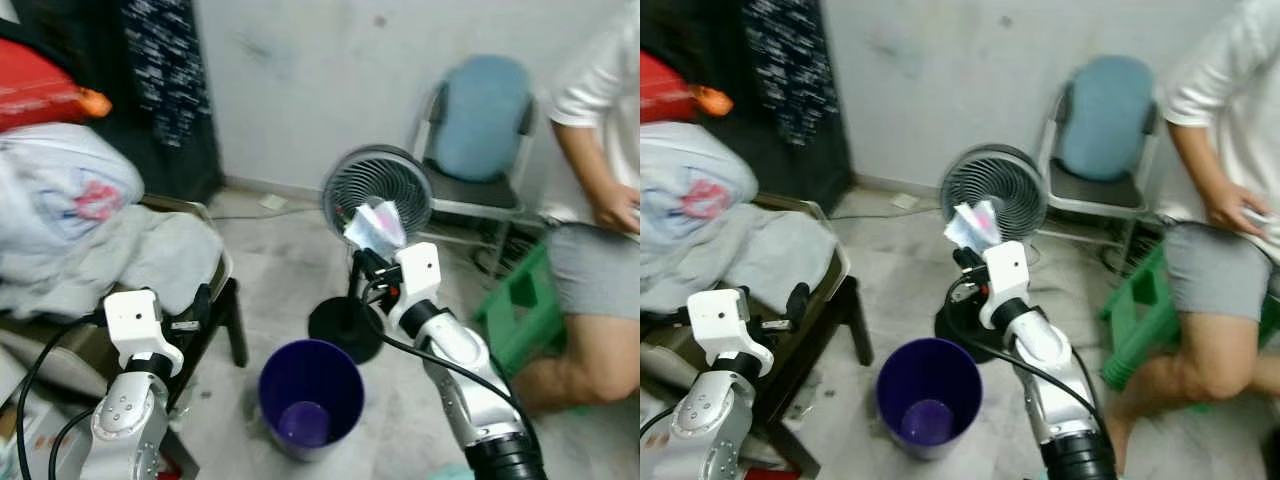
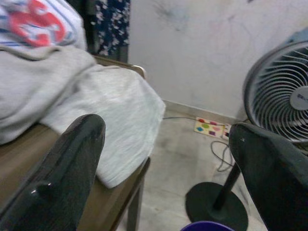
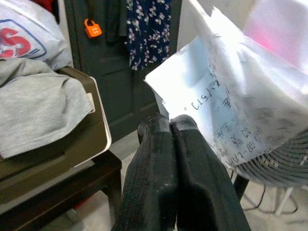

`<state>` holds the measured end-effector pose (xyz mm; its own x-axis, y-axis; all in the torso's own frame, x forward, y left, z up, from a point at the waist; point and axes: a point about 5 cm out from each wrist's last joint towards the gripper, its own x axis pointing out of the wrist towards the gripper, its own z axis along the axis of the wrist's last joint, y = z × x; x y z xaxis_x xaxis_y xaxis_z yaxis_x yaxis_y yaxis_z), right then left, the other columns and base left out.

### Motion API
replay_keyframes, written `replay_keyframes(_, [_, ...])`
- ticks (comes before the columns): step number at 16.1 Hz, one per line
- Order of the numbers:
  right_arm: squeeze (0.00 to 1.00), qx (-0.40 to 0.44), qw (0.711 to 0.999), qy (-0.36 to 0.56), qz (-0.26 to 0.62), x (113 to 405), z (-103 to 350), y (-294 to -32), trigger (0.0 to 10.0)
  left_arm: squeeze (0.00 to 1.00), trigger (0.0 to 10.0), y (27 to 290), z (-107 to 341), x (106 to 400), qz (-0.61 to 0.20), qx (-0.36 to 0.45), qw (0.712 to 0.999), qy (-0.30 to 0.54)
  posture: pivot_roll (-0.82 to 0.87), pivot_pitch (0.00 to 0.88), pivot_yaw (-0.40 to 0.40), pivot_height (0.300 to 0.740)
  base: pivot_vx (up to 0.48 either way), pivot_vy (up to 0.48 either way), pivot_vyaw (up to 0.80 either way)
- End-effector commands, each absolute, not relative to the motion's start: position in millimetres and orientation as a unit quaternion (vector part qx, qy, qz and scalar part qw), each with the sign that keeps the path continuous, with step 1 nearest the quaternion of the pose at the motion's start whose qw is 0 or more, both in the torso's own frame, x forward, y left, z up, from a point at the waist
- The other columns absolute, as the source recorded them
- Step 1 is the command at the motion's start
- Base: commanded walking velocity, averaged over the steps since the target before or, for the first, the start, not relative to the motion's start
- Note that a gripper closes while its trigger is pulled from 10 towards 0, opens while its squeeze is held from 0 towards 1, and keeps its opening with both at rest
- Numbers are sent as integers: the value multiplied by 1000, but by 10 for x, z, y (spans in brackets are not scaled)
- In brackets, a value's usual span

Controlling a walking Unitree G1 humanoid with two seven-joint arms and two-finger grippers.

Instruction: Clean up the room

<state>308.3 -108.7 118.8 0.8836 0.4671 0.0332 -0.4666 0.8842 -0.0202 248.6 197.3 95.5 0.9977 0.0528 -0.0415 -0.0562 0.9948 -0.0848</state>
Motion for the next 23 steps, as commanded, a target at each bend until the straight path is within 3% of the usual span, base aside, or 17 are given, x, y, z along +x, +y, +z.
replay_keyframes(1, [0, -11, 970, -27, 241, 3134, 1243, -1096, 10000, 0, 10000, 2007, 983, 2478, 40, -37, 998, 12, -20, 0, -75, 740, 0, 0, 800])
replay_keyframes(8, [0, 11, 967, -20, 256, 3097, 1185, -843, 10000, 0, 10000, 2261, 1040, 2360, 39, 9, 999, 20, 2, 16, -72, 740, 0, 0, 401])
replay_keyframes(12, [0, 2, 970, -14, 243, 3123, 1155, -899, 10000, 0, 10000, 2244, 1073, 2416, 13, 15, 1000, 22, 2, 35, -62, 740, 0, 0, 0])
replay_keyframes(18, [0, 8, 971, -13, 238, 3115, 1138, -859, 10000, 0, 10000, 2172, 1087, 2369, -21, 18, 999, 20, 13, 38, -51, 740, 0, 0, 786])
replay_keyframes(20, [0, -2, 976, 5, 219, 3113, 1085, -904, 10000, 0, 10000, 2129, 1095, 2348, -48, 26, 998, 15, 9, 35, -51, 740, 0, 0, 331])
replay_keyframes(23, [0, -30, 988, 42, 143, 3124, 991, -1228, 10000, 0, 10000, 2106, 1114, 2366, -65, 22, 998, 14, -2, 40, -41, 740, 0, 0, 0])
